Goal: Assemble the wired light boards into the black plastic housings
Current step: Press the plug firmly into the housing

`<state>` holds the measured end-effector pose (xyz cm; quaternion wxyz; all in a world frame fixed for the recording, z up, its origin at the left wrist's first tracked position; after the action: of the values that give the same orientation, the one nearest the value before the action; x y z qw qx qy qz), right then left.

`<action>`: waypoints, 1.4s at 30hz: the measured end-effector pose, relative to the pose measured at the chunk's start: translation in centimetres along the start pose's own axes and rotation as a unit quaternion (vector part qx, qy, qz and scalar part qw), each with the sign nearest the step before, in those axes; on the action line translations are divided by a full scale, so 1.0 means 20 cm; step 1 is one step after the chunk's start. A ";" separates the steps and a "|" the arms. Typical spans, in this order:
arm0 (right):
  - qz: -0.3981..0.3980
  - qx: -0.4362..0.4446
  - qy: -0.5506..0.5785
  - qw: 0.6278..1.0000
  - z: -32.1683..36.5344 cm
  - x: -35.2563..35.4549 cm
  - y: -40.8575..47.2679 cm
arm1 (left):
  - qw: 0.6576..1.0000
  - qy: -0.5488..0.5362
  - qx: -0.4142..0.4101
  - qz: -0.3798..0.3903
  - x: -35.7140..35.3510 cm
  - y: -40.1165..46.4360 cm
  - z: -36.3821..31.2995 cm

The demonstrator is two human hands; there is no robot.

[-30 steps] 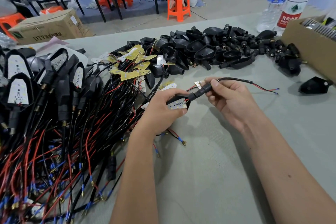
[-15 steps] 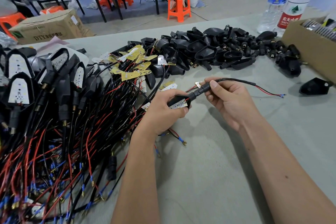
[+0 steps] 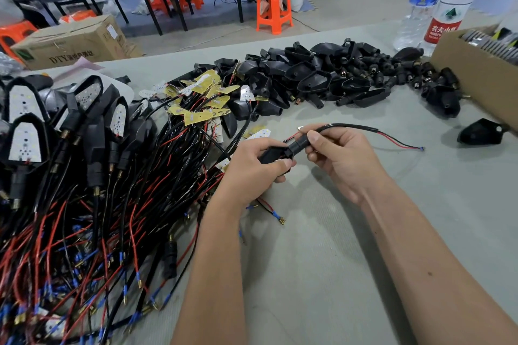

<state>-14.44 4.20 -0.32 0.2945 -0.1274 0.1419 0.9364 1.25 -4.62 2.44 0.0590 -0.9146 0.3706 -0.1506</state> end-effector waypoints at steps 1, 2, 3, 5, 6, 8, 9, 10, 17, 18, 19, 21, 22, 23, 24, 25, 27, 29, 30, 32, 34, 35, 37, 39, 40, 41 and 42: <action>-0.002 -0.002 0.010 1.000 0.00 0.00 0.00 | 1.000 -0.005 -0.001 -0.002 0.00 0.00 0.00; -0.004 -0.005 0.020 1.000 0.00 0.00 0.00 | 1.000 -0.008 -0.003 -0.006 -0.01 0.00 0.00; -0.008 -0.010 0.031 0.999 0.00 0.00 0.00 | 1.000 -0.009 -0.005 -0.011 0.00 0.00 0.00; -0.036 -0.025 0.055 0.998 -0.01 0.00 0.00 | 1.000 -0.014 -0.004 -0.012 0.02 0.00 0.01; -0.054 -0.030 0.064 0.996 -0.01 0.01 0.01 | 1.000 -0.025 -0.002 -0.003 0.03 0.00 0.01; -0.085 -0.024 0.064 0.994 0.00 0.03 0.01 | 0.998 -0.059 0.001 0.019 0.04 -0.01 0.02; -0.092 -0.018 0.052 0.994 0.00 0.03 0.01 | 0.997 -0.075 0.003 0.019 0.04 -0.01 0.02; -0.096 -0.015 0.035 0.995 0.01 0.04 0.01 | 0.996 -0.087 0.007 0.011 0.04 0.00 0.02; -0.127 -0.012 -0.020 0.992 0.01 0.03 0.01 | 0.993 -0.103 0.020 -0.045 0.03 0.02 0.05; -0.135 -0.010 -0.021 0.991 0.00 0.02 0.01 | 0.993 -0.099 0.022 -0.057 0.01 0.03 0.05; -0.144 -0.008 -0.024 0.989 0.00 0.02 0.01 | 0.993 -0.095 0.022 -0.067 0.00 0.03 0.05; -0.163 -0.002 -0.030 0.986 0.00 0.03 0.01 | 0.992 -0.099 0.021 -0.074 -0.02 0.04 0.05; -0.173 0.002 -0.033 0.984 0.00 0.04 0.01 | 0.991 -0.111 0.023 -0.074 -0.03 0.04 0.05; -0.183 0.006 -0.033 0.983 0.00 0.04 0.01 | 0.988 -0.131 0.028 -0.072 -0.03 0.03 0.05; -0.192 0.009 -0.030 0.981 0.01 0.05 0.01 | 0.984 -0.164 0.037 -0.067 -0.03 0.03 0.05; -0.200 0.010 -0.024 0.979 0.01 0.05 0.00 | 0.975 -0.208 0.049 -0.058 -0.03 0.03 0.04; -0.208 0.008 -0.009 0.978 0.02 0.05 0.00 | 0.957 -0.277 0.067 -0.049 -0.02 0.03 0.04; -0.202 0.004 0.000 0.979 0.03 0.04 0.00 | 0.953 -0.288 0.069 -0.067 -0.01 0.04 0.04; -0.195 -0.001 0.005 0.981 0.04 0.04 0.00 | 0.952 -0.289 0.067 -0.078 0.00 0.04 0.05; -0.182 -0.014 0.012 0.983 0.04 0.03 -0.01 | 0.948 -0.299 0.067 -0.089 0.00 0.03 0.05; -0.179 -0.018 0.005 0.984 0.05 0.03 -0.01 | 0.945 -0.305 0.072 -0.090 0.01 0.02 0.05; -0.180 -0.016 -0.001 0.983 0.06 0.03 -0.01 | 0.946 -0.300 0.075 -0.092 0.01 0.02 0.05; -0.182 -0.011 -0.009 0.983 0.06 0.03 -0.01 | 0.950 -0.286 0.079 -0.097 0.00 0.02 0.05; -0.171 -0.012 -0.002 0.985 0.06 0.03 -0.01 | 0.952 -0.280 0.084 -0.093 0.00 0.01 0.05; -0.162 -0.016 0.007 0.987 0.06 0.03 -0.01 | 0.951 -0.284 0.088 -0.088 0.00 0.01 0.05; -0.156 -0.022 0.021 0.987 0.07 0.03 -0.01 | 0.948 -0.294 0.092 -0.081 0.01 0.01 0.05; -0.156 -0.031 0.038 0.987 0.07 0.03 -0.01 | 0.944 -0.307 0.095 -0.073 0.02 0.01 0.04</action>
<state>-15.09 5.19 0.78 0.4272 -0.1927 0.1026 0.8774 1.72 -5.01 1.70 0.2454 -0.9313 0.2504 0.0986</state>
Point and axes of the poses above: each hand's wrist, its own y-axis towards the middle knuckle, its own x-axis out of the back of the hand, z = x × y, the point moved 2 cm from there along y, towards the middle knuckle, and after that the axes turned 10 degrees about x, right-handed, at the moved point
